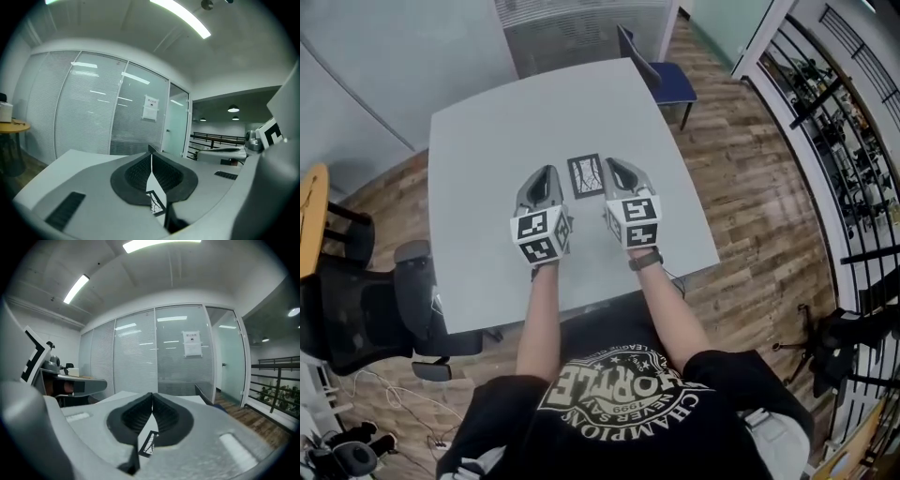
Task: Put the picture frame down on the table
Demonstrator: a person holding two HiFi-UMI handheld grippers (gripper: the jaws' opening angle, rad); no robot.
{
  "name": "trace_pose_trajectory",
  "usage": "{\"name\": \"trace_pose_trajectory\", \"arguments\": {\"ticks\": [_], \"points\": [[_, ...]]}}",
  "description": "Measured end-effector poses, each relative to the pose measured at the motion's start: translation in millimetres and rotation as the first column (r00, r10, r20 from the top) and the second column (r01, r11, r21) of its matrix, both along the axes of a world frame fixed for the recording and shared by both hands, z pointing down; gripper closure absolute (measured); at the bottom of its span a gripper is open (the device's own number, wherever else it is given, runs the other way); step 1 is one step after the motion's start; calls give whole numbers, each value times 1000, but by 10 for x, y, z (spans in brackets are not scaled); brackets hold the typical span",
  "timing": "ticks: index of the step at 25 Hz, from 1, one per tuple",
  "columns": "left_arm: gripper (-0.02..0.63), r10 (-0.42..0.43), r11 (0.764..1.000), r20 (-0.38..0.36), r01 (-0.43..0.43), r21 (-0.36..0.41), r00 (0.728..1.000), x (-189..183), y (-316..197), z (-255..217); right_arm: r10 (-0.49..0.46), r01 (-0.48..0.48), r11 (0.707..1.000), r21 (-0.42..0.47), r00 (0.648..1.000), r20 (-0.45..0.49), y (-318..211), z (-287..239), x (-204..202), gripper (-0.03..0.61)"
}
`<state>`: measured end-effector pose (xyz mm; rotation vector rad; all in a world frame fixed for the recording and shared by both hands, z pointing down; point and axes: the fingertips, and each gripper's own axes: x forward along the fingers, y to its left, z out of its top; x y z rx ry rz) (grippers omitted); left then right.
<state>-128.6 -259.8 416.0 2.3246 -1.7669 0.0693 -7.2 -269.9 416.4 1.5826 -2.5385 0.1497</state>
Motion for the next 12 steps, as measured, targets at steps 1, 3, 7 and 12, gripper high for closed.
{"name": "trace_pose_trajectory", "arguments": {"ticks": [1,3,7,12], "points": [[603,-3,1000,3,3,12,1000,-4,60,-30,2,-2,1000,13,1000,-2,61,-36,9,578],[607,-5,1000,11,5,30,1000,-4,179,-62,16,-16,999,38,1000,-5,178,-102,42,578],[609,7,999,23,-8,53,1000,-18,401,-107,50,-50,995,87,999,2,390,-254,92,580],[609,0,996,2,0,93,1000,-113,636,-229,72,-73,991,112,997,17,592,-332,133,580]]}}
